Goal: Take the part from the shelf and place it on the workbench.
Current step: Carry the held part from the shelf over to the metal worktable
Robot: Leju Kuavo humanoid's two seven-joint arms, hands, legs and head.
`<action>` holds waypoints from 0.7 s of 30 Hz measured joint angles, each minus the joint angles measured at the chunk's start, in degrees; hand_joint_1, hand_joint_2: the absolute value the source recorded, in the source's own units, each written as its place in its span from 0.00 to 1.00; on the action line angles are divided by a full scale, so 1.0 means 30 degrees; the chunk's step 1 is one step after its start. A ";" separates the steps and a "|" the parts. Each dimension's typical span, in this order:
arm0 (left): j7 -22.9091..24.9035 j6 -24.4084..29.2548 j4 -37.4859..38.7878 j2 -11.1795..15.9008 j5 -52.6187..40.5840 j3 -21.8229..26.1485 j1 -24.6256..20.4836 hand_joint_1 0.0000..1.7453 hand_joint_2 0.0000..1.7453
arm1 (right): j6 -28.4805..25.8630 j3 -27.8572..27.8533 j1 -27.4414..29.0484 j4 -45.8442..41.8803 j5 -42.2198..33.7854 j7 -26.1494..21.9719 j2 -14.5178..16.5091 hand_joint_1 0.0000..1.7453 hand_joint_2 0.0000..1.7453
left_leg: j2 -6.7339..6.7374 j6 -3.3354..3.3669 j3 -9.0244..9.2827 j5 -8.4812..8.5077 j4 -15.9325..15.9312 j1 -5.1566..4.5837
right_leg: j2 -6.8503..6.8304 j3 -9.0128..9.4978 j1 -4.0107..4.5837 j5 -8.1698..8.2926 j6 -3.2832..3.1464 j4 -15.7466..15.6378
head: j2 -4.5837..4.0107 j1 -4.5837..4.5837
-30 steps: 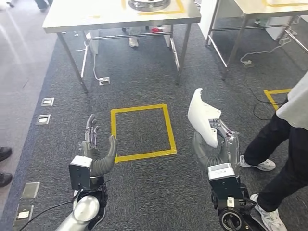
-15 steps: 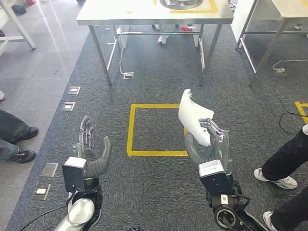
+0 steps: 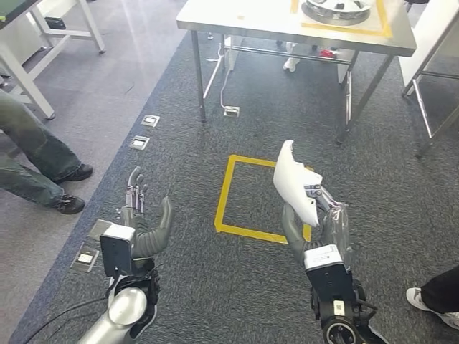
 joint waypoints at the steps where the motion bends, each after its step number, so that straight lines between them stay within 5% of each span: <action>1: -0.0002 -0.0002 0.0000 0.0002 0.0037 -0.0035 -0.0006 0.00 1.00 | 0.0000 -0.0002 -0.0005 0.0007 0.0080 0.0142 -0.0006 1.00 1.00 | -0.0104 -0.0016 0.0072 -0.0040 0.0006 -0.0004 | 0.0050 0.0533 0.0011 0.0822 -0.0113 -0.1410 | 0.0000 0.0073; 2: 0.0004 -0.0004 0.0000 0.0003 0.0088 -0.0068 -0.0017 0.00 1.00 | 0.0000 -0.0004 -0.0012 0.0009 0.0150 0.0310 -0.0015 1.00 1.00 | -0.0200 -0.0054 0.0106 -0.0073 0.0038 -0.0044 | 0.0103 0.1056 0.0043 0.1429 -0.0217 -0.2704 | 0.0000 0.0139; 4: 0.0080 -0.0004 0.0000 0.0009 0.0237 -0.0119 -0.0037 0.00 1.00 | 0.0000 0.0004 -0.0020 0.0013 0.0230 0.0571 -0.0033 1.00 1.00 | -0.0314 -0.0129 0.0010 -0.0101 0.0136 -0.0125 | 0.0186 0.1708 0.0085 0.1780 -0.0332 -0.4175 | 0.0002 0.0191; 10: 0.0242 0.0000 0.0000 0.0027 0.0362 -0.0146 -0.0039 0.00 1.00 | 0.0000 0.0018 0.0006 0.0013 0.0218 0.0677 -0.0040 1.00 1.00 | -0.0357 -0.0062 -0.0163 -0.0075 0.0214 -0.0181 | 0.0188 0.1821 0.0075 0.1715 -0.0238 -0.4435 | -0.0004 -0.0002; 13: 0.0321 -0.0002 -0.0016 0.0029 0.0328 -0.0186 -0.0161 0.00 1.00 | 0.0000 0.0025 -0.0005 -0.0113 0.0233 0.0657 -0.0049 1.00 1.00 | -0.0236 0.0135 0.0789 0.0329 -0.1241 0.0148 | 0.0164 0.1817 0.0146 0.1525 -0.0097 -0.4369 | -0.0002 -0.0371; 16: 0.0355 -0.0004 -0.0022 0.0022 0.0339 -0.0260 -0.0247 0.00 1.00 | 0.0000 0.0024 0.0026 -0.0158 0.0244 0.0655 -0.0055 1.00 1.00 | -0.0157 0.0095 0.1414 0.0435 -0.1964 0.0374 | 0.0167 0.0236 -0.0021 0.0199 0.0244 -0.1262 | -0.0002 -0.0226; 18: 0.0370 -0.0005 -0.0015 0.0025 0.0401 -0.0350 -0.0234 0.00 1.00 | 0.0000 0.0024 0.0154 -0.0157 0.0268 0.0696 -0.0066 1.00 1.00 | -0.0175 -0.0176 0.1495 0.0251 -0.1848 0.0582 | 0.0144 -0.0599 -0.0353 0.0080 0.0631 0.0003 | -0.0002 -0.0133; 21: 0.0388 -0.0007 0.0011 0.0033 0.0572 -0.0485 -0.0250 0.00 1.00 | 0.0000 0.0009 0.0266 -0.0160 0.0461 0.0772 -0.0073 1.00 1.00 | -0.0260 -0.0887 0.1505 -0.0357 -0.1106 0.1066 | 0.0147 0.0542 -0.0924 0.1782 0.1436 -0.2677 | 0.0002 0.0001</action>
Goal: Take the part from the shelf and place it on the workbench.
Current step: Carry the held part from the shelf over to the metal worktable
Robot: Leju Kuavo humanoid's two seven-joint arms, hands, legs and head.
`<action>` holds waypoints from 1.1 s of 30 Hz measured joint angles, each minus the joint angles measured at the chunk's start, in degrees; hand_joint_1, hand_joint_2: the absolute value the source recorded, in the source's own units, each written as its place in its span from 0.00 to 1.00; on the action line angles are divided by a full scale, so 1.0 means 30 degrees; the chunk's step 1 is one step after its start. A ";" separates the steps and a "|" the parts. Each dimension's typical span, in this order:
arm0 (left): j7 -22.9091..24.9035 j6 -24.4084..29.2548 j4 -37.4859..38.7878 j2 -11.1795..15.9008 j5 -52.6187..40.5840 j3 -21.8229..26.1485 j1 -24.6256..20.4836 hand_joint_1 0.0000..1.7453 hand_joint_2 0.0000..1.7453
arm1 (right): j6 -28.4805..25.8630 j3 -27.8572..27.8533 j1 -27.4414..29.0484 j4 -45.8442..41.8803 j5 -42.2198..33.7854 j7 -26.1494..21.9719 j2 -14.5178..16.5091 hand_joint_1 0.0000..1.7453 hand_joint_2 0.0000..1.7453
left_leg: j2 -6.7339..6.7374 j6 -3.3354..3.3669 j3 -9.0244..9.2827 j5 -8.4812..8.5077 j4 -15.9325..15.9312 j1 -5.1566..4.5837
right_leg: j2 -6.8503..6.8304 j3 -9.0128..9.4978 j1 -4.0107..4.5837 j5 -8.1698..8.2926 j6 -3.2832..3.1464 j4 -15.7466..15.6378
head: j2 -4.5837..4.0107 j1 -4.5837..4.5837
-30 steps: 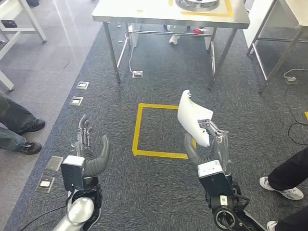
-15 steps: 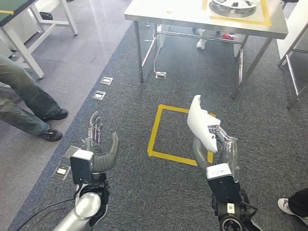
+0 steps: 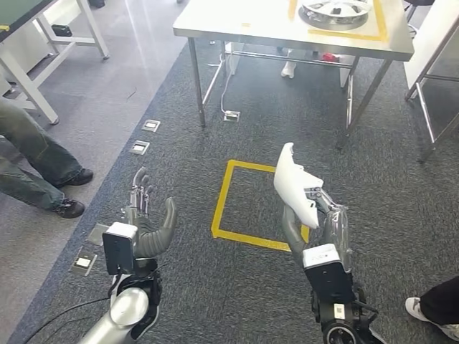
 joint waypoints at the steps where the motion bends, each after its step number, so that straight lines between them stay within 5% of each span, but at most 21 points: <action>1: 0.0000 0.0002 0.0005 0.0005 0.0047 -0.0032 -0.0025 0.00 1.00 | 0.0000 -0.0002 0.0032 -0.0020 0.0067 0.0018 0.0000 1.00 1.00 | -0.0047 -0.0271 -0.0102 -0.0265 0.0416 0.0098 | 0.0114 0.0476 -0.0093 0.0269 0.0088 -0.0895 | 0.0000 0.0153; 3: -0.0029 0.0005 0.0013 0.0018 0.0096 -0.0096 -0.0085 0.00 1.00 | 0.0000 -0.0007 0.0134 -0.0082 0.0124 0.0054 -0.0013 1.00 1.00 | -0.0132 -0.0709 -0.0362 -0.0547 0.0981 0.0107 | 0.0339 0.0735 -0.0065 0.0068 -0.0189 -0.1282 | 0.0000 0.0235; 6: -0.0060 0.0007 0.0024 0.0031 0.0118 -0.0169 -0.0136 0.00 1.00 | 0.0000 -0.0020 0.0269 -0.0166 0.0129 0.0066 -0.0038 1.00 1.00 | -0.0092 -0.0960 -0.0549 -0.0640 0.1274 0.0172 | 0.0383 0.0630 0.0037 -0.0104 -0.0880 -0.0963 | -0.0002 -0.0267; 8: -0.0067 0.0007 0.0025 0.0037 0.0125 -0.0178 -0.0211 0.00 1.00 | 0.0000 -0.0022 0.0273 -0.0231 0.0138 0.0046 -0.0036 1.00 1.00 | 0.0130 -0.0911 -0.1369 -0.1246 0.2816 0.0148 | 0.0344 0.0778 0.0102 -0.0212 -0.1135 -0.0986 | -0.0002 -0.0633; 11: -0.0073 0.0007 0.0031 0.0049 0.0125 -0.0187 -0.0261 0.00 1.00 | 0.0000 -0.0022 0.0300 -0.0257 0.0134 0.0040 -0.0036 1.00 1.00 | 0.0266 -0.0631 -0.3985 -0.2297 0.6832 -0.0158 | 0.0230 0.0980 0.0356 -0.0417 -0.1446 -0.1017 | 0.0000 -0.1095; 13: -0.0073 0.0007 0.0038 0.0075 0.0127 -0.0187 -0.0231 0.00 1.00 | 0.0000 -0.0016 0.0319 -0.0257 0.0127 0.0040 -0.0036 1.00 1.00 | 0.0261 -0.0273 -0.4735 -0.1586 0.7160 -0.0407 | 0.0218 0.1235 0.0583 -0.0624 -0.1627 -0.1029 | -0.0002 -0.1285; 15: -0.0073 0.0007 0.0040 0.0088 0.0113 -0.0187 -0.0227 0.00 1.00 | 0.0000 -0.0018 0.0311 -0.0262 0.0122 0.0037 -0.0036 1.00 1.00 | 0.0256 0.0300 -0.4110 0.0124 0.4860 -0.0744 | 0.0230 0.1588 0.0752 -0.0882 -0.1714 -0.1067 | -0.0004 -0.1467; 17: -0.0069 0.0007 0.0038 0.0091 0.0087 -0.0187 -0.0244 0.00 1.00 | 0.0000 -0.0018 0.0294 -0.0284 0.0122 0.0037 -0.0036 1.00 1.00 | 0.0279 0.0763 -0.3229 0.0991 0.2719 -0.1055 | 0.0255 0.1783 0.0863 -0.1092 -0.1676 -0.1137 | -0.0002 -0.1521; 21: -0.0058 0.0007 0.0033 0.0102 0.0040 -0.0187 -0.0269 0.00 1.00 | -0.0002 -0.0024 0.0285 -0.0328 0.0114 0.0018 -0.0038 1.00 1.00 | 0.0268 0.0785 -0.2606 0.0693 0.1655 -0.1168 | 0.0155 0.2005 0.0850 -0.1317 -0.1334 -0.1452 | 0.0000 -0.1628; 23: -0.0056 0.0007 0.0025 0.0095 -0.0002 -0.0191 -0.0261 0.00 1.00 | -0.0004 -0.0036 0.0241 -0.0362 0.0114 -0.0020 -0.0042 1.00 1.00 | 0.0267 0.0834 -0.2073 0.0616 0.1222 -0.1039 | 0.0063 0.1760 0.0892 -0.1844 -0.1219 -0.0605 | 0.0000 -0.1458; 25: -0.0042 0.0005 0.0029 0.0095 -0.0035 -0.0198 -0.0233 0.00 1.00 | -0.0002 -0.0040 0.0237 -0.0370 0.0111 -0.0051 -0.0042 1.00 1.00 | 0.0272 0.0944 -0.1682 0.0451 0.1070 -0.1032 | 0.0026 0.0417 0.0898 -0.2747 -0.1174 0.1895 | 0.0000 -0.1130; 27: -0.0016 0.0004 0.0036 0.0098 -0.0059 -0.0208 -0.0169 0.00 1.00 | -0.0002 -0.0036 0.0319 -0.0362 0.0102 -0.0058 -0.0042 1.00 1.00 | 0.0253 0.1002 -0.1433 0.0224 0.1082 -0.1102 | 0.0026 -0.1000 0.0903 -0.2978 -0.1133 0.3877 | 0.0000 -0.0866; 29: 0.0011 0.0002 0.0040 0.0098 -0.0102 -0.0215 -0.0127 0.00 1.00 | -0.0004 -0.0036 0.0365 -0.0359 0.0094 -0.0067 -0.0044 1.00 1.00 | 0.0211 0.1014 -0.1094 -0.0044 0.1107 -0.1160 | 0.0024 -0.1150 0.0908 -0.1738 -0.1192 0.3144 | 0.0000 -0.0669; 31: 0.0046 0.0002 0.0042 0.0098 -0.0161 -0.0218 -0.0115 0.00 1.00 | -0.0002 -0.0038 0.0362 -0.0357 0.0092 -0.0084 -0.0044 1.00 1.00 | 0.0177 0.0959 -0.0759 -0.0346 0.1165 -0.1236 | 0.0029 -0.0388 0.0971 -0.0075 -0.1381 0.0751 | 0.0000 -0.0463; 33: 0.0095 0.0002 0.0045 0.0104 -0.0212 -0.0226 -0.0116 0.00 1.00 | -0.0002 -0.0036 0.0335 -0.0355 0.0087 -0.0105 -0.0044 1.00 1.00 | 0.0153 0.0819 -0.0702 -0.0558 0.1280 -0.1316 | 0.0019 0.0331 0.1074 0.0420 -0.1615 -0.0902 | -0.0002 -0.0325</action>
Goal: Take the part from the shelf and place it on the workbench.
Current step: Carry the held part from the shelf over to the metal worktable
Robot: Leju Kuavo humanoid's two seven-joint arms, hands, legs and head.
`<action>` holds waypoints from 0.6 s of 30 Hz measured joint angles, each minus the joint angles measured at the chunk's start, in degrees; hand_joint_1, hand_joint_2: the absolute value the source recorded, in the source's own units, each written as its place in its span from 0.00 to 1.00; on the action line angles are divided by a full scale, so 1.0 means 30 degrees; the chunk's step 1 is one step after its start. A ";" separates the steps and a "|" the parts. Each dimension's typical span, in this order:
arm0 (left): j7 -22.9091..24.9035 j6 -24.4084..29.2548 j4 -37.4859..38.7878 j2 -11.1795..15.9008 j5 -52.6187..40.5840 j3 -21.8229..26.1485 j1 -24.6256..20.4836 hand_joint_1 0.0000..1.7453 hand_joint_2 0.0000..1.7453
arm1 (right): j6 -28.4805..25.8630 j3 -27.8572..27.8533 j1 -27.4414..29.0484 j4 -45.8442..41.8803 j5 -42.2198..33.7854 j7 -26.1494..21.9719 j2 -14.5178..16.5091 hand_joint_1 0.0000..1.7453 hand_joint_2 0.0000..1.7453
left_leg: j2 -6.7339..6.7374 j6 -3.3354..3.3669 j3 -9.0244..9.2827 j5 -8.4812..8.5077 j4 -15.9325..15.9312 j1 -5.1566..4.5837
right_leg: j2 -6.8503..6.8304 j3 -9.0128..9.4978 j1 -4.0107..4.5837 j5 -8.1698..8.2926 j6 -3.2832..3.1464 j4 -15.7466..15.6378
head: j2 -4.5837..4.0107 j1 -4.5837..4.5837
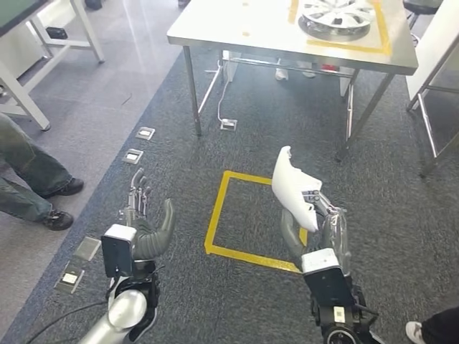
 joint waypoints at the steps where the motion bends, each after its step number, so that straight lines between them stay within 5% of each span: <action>1: 0.0027 0.0000 0.0002 0.0005 -0.0022 -0.0005 0.0002 0.00 1.00 | 0.0000 -0.0005 -0.0012 0.0002 -0.0004 -0.0011 0.0000 1.00 1.00 | 0.0003 -0.0083 -0.0049 -0.0043 0.0034 -0.0016 | 0.0005 0.0142 0.0052 -0.0122 -0.0095 -0.0246 | 0.0000 0.0009; 5: 0.0071 0.0005 -0.0020 0.0020 -0.0091 -0.0020 -0.0027 0.00 1.00 | 0.0000 -0.0007 -0.0039 -0.0007 -0.0004 -0.0042 0.0005 1.00 1.00 | 0.0056 -0.0525 -0.0496 -0.0577 0.0981 0.0054 | 0.0022 0.0542 -0.0164 -0.0188 -0.0357 -0.0717 | 0.0002 -0.0111; 8: 0.0073 0.0005 -0.0024 0.0040 -0.0098 -0.0020 -0.0002 0.00 1.00 | 0.0002 -0.0004 -0.0051 -0.0006 -0.0009 -0.0053 0.0007 1.00 1.00 | 0.0071 -0.0920 -0.2691 -0.1812 0.4625 0.0336 | -0.0044 0.0835 -0.0294 -0.0376 -0.0486 -0.0855 | 0.0002 -0.0428; 10: 0.0073 0.0005 -0.0020 0.0058 -0.0098 -0.0020 0.0079 0.00 1.00 | 0.0002 0.0004 -0.0033 -0.0004 -0.0022 -0.0060 0.0007 1.00 1.00 | 0.0076 -0.1091 -0.3715 -0.1629 0.5735 0.0545 | -0.0049 0.1055 -0.0385 -0.0600 -0.0427 -0.0855 | 0.0002 -0.0559; 11: 0.0073 0.0005 -0.0020 0.0069 -0.0098 -0.0020 0.0099 0.00 1.00 | 0.0002 0.0007 -0.0031 -0.0004 -0.0027 -0.0068 0.0007 1.00 1.00 | 0.0082 -0.1159 -0.3660 -0.0997 0.5180 0.0643 | -0.0037 0.1219 -0.0451 -0.0734 -0.0356 -0.0854 | 0.0000 -0.0621; 14: 0.0075 0.0005 -0.0020 0.0078 -0.0100 -0.0020 0.0094 0.00 1.00 | 0.0002 0.0007 -0.0044 -0.0005 -0.0026 -0.0088 0.0007 1.00 1.00 | 0.0139 -0.1261 -0.2148 0.1060 0.1407 0.0816 | 0.0019 0.1700 -0.0568 -0.1195 0.0029 -0.0846 | 0.0000 -0.0882; 18: 0.0093 0.0005 -0.0022 0.0067 -0.0093 -0.0020 0.0092 0.00 1.00 | 0.0000 0.0005 -0.0048 -0.0011 -0.0026 -0.0109 0.0007 1.00 1.00 | 0.0073 -0.0622 -0.1503 0.0802 0.0309 0.0684 | 0.0053 0.2085 -0.0554 -0.1465 0.0564 -0.0993 | -0.0002 -0.0840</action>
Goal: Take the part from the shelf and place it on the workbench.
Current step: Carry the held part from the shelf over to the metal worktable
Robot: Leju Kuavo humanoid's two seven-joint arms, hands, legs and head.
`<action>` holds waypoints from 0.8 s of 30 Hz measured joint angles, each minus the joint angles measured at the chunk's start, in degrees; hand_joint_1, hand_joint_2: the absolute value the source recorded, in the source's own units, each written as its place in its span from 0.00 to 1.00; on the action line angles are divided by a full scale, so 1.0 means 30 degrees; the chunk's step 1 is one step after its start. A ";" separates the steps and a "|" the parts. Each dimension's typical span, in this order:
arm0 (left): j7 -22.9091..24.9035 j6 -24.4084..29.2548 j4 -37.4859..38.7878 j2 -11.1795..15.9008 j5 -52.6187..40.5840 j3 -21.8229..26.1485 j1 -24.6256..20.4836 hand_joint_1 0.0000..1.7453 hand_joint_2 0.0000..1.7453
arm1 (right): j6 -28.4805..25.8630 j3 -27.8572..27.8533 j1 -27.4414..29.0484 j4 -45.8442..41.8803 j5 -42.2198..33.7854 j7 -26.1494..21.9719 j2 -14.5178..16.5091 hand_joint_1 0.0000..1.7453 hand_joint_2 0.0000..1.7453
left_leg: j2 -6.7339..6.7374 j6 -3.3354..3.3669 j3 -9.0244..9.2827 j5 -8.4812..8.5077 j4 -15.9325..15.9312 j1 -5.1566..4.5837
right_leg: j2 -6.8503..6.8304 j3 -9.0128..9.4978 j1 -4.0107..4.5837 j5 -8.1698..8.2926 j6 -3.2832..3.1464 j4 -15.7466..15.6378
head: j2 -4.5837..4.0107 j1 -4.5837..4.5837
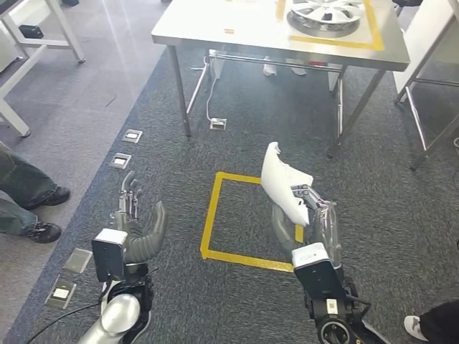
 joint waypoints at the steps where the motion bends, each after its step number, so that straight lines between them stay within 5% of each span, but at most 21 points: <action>1: -0.0005 0.0000 -0.0002 -0.0005 0.0000 0.0000 -0.0001 0.00 1.00 | 0.0000 0.0000 0.0000 0.0000 -0.0004 -0.0009 0.0000 1.00 1.00 | -0.0008 0.0191 0.0152 -0.0104 -0.0033 0.0000 | -0.0031 0.0010 -0.0033 -0.0099 0.0068 0.0206 | 0.0000 0.0109; 3: -0.0020 0.0000 -0.0005 -0.0015 0.0009 0.0000 -0.0008 0.00 1.00 | -0.0004 -0.0007 -0.0019 0.0000 -0.0015 -0.0034 0.0000 1.00 1.00 | -0.0017 0.0529 0.0541 -0.0311 -0.0072 -0.0052 | -0.0095 -0.0705 -0.0041 -0.0662 0.0100 0.1718 | 0.0000 0.0433; 6: -0.0027 -0.0002 -0.0005 -0.0015 0.0038 0.0000 0.0011 0.00 1.00 | -0.0006 -0.0004 0.0039 0.0000 -0.0031 -0.0058 0.0000 1.00 1.00 | -0.0017 0.0815 0.1042 -0.0738 -0.0076 -0.0266 | -0.0105 -0.3151 0.0163 -0.1905 -0.0020 0.5634 | 0.0002 0.0882; 7: -0.0027 -0.0004 -0.0005 -0.0015 0.0046 0.0000 0.0024 0.00 1.00 | -0.0005 -0.0002 0.0067 0.0000 -0.0035 -0.0058 0.0000 1.00 1.00 | -0.0034 0.0868 0.1257 -0.0913 -0.0076 -0.0353 | -0.0104 -0.3727 0.0258 -0.1997 -0.0110 0.6172 | 0.0002 0.0966; 9: -0.0027 -0.0005 -0.0005 -0.0016 0.0051 0.0000 0.0036 0.00 1.00 | -0.0005 -0.0002 0.0086 0.0000 -0.0046 -0.0058 0.0000 1.00 1.00 | -0.0093 0.0937 0.1820 -0.1306 -0.0078 -0.0535 | -0.0096 -0.3897 0.0470 -0.1034 -0.0440 0.5146 | 0.0003 0.1114; 12: -0.0027 -0.0007 0.0004 -0.0020 0.0053 -0.0004 0.0030 0.00 1.00 | -0.0002 -0.0022 0.0097 0.0005 -0.0086 -0.0042 -0.0009 1.00 1.00 | -0.0143 0.0896 0.2570 -0.1922 -0.0090 -0.0742 | -0.0071 -0.3135 0.0891 0.1527 -0.1219 0.1770 | 0.0002 0.1235; 13: -0.0022 -0.0005 0.0006 -0.0022 0.0056 -0.0005 0.0031 0.00 1.00 | -0.0002 -0.0029 0.0102 -0.0002 -0.0104 -0.0027 -0.0013 1.00 1.00 | -0.0143 0.0814 0.2693 -0.2060 -0.0126 -0.0755 | -0.0069 -0.2943 0.0977 0.1877 -0.1381 0.1210 | 0.0002 0.1239; 16: -0.0020 -0.0002 -0.0005 -0.0029 0.0049 -0.0011 -0.0011 0.00 1.00 | -0.0004 -0.0038 0.0084 -0.0033 -0.0115 0.0008 -0.0015 1.00 1.00 | -0.0104 0.0528 0.2898 -0.2091 0.0094 -0.0773 | -0.0055 -0.2266 0.0906 0.1771 -0.1537 0.0597 | 0.0002 0.1225; 18: -0.0029 0.0000 -0.0013 -0.0024 0.0044 -0.0013 -0.0095 0.00 1.00 | -0.0002 -0.0049 0.0063 -0.0038 -0.0084 0.0015 -0.0015 1.00 1.00 | -0.0076 0.0308 0.2310 -0.2149 0.1442 -0.0745 | -0.0034 -0.1627 0.0737 0.1643 -0.1642 0.0169 | 0.0002 0.1079; 21: -0.0026 0.0000 -0.0009 -0.0002 0.0053 -0.0015 -0.0066 0.00 1.00 | 0.0002 -0.0036 0.0072 -0.0040 -0.0056 0.0022 -0.0015 1.00 1.00 | -0.0052 -0.0149 -0.0327 -0.3133 0.4788 -0.0425 | -0.0033 -0.0994 0.0603 0.1217 -0.1635 -0.0072 | 0.0000 0.0753; 23: -0.0022 0.0000 -0.0005 0.0016 0.0057 -0.0014 0.0011 0.00 1.00 | 0.0002 -0.0029 0.0097 -0.0036 -0.0056 0.0027 -0.0015 1.00 1.00 | -0.0040 -0.0387 -0.1475 -0.3391 0.5090 -0.0199 | -0.0003 -0.0494 0.0475 0.0759 -0.1496 -0.0077 | 0.0002 0.0624; 24: -0.0020 0.0000 -0.0005 0.0024 0.0058 -0.0014 0.0026 0.00 1.00 | 0.0002 -0.0027 0.0097 -0.0036 -0.0055 0.0031 -0.0015 1.00 1.00 | -0.0024 -0.0469 -0.1587 -0.2913 0.4341 -0.0107 | 0.0011 -0.0166 0.0395 0.0495 -0.1400 -0.0077 | 0.0002 0.0549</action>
